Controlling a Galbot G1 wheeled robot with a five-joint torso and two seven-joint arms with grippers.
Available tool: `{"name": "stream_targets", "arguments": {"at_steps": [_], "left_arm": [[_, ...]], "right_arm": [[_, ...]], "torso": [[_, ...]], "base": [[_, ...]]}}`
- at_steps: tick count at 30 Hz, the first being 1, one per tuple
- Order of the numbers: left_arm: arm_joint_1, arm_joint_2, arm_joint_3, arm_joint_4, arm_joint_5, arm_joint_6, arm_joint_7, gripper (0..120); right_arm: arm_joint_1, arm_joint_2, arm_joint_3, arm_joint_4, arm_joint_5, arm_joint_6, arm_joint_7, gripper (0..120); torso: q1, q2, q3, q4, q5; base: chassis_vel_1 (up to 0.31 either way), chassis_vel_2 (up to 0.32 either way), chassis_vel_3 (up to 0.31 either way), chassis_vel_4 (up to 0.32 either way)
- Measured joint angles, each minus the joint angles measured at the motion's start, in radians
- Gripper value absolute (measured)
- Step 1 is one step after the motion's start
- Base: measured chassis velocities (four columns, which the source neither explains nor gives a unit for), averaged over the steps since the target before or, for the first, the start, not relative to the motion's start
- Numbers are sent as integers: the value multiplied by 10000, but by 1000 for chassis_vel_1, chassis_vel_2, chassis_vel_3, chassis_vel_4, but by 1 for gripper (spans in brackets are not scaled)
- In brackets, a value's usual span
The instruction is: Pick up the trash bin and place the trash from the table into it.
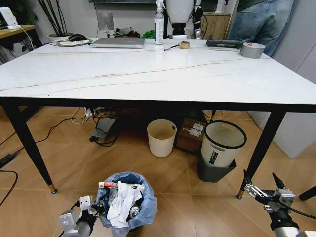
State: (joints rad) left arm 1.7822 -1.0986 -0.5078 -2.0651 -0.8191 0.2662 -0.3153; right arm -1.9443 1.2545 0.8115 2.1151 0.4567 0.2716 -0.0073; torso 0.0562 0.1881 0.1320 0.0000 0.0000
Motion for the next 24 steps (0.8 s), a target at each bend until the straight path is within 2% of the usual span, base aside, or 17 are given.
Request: {"name": "stream_targets", "arguments": {"at_steps": [24], "left_arm": [[-44, -26, 19, 72, 75, -37, 9, 2]], "right_arm": [[0, 0, 0, 0, 0, 0, 0, 100]], "torso": [[-154, -959, -805, 0, 0]], "base": [[0, 0, 0, 0]]}}
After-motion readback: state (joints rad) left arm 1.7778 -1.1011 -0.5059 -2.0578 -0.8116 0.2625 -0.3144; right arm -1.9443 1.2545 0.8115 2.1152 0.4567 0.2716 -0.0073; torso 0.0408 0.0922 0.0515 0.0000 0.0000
